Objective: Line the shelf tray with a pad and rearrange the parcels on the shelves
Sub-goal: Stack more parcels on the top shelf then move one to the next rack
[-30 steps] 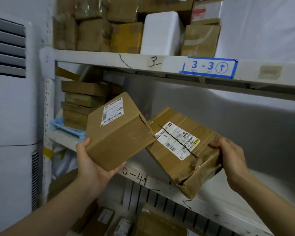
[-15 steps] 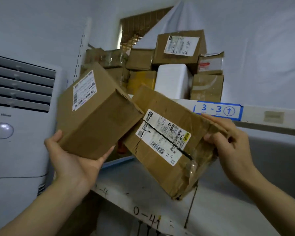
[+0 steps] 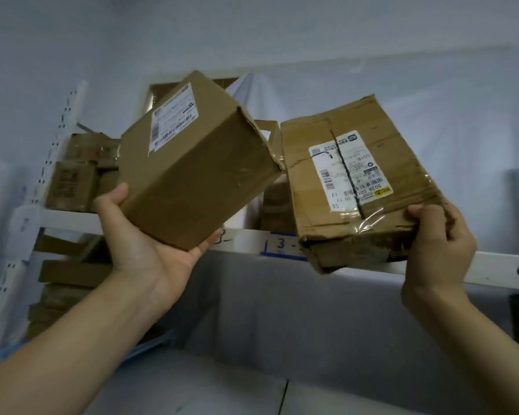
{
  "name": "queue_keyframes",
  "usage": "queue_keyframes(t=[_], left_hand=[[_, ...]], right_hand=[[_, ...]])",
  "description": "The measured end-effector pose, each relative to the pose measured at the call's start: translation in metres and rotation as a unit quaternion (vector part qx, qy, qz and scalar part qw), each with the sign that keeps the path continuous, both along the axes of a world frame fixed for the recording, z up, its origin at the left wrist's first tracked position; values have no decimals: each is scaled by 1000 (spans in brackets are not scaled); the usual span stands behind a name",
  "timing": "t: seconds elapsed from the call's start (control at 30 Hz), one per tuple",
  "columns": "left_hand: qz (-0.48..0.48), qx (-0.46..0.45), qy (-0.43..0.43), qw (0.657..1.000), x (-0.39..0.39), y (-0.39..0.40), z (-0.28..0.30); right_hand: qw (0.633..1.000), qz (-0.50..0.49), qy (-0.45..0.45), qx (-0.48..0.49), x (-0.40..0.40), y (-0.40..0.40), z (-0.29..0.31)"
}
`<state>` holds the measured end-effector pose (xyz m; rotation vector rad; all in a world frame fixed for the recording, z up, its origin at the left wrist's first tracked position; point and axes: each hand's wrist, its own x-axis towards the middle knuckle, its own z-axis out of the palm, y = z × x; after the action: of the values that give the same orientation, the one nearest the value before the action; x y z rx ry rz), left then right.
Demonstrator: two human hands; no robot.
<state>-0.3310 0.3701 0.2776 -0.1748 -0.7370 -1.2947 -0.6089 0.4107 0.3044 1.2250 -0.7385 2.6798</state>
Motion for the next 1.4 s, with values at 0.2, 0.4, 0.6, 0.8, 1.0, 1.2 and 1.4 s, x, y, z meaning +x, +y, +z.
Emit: queue_keyframes(t=[0.2, 0.4, 0.6, 0.8, 1.0, 1.2, 1.4], left_hand=[[18, 4, -60, 998, -43, 7, 30], [0, 28, -90, 996, -71, 0, 44], [2, 61, -99, 993, -80, -5, 52], [25, 62, -110, 992, -81, -13, 55], [42, 37, -130, 990, -95, -12, 65], [62, -19, -214, 975, -134, -11, 86], [56, -46, -292, 954, -174, -16, 112]], right_hand=[[992, -40, -111, 45, -46, -2, 45], [957, -80, -129, 248, -66, -13, 78], [908, -82, 0, 411, -74, -38, 94], [831, -150, 134, 519, -81, -45, 85], [922, -200, 147, 297, -81, -43, 81], [929, 150, 196, 276, -51, -8, 96], [919, 225, 175, 273, -62, 7, 103]])
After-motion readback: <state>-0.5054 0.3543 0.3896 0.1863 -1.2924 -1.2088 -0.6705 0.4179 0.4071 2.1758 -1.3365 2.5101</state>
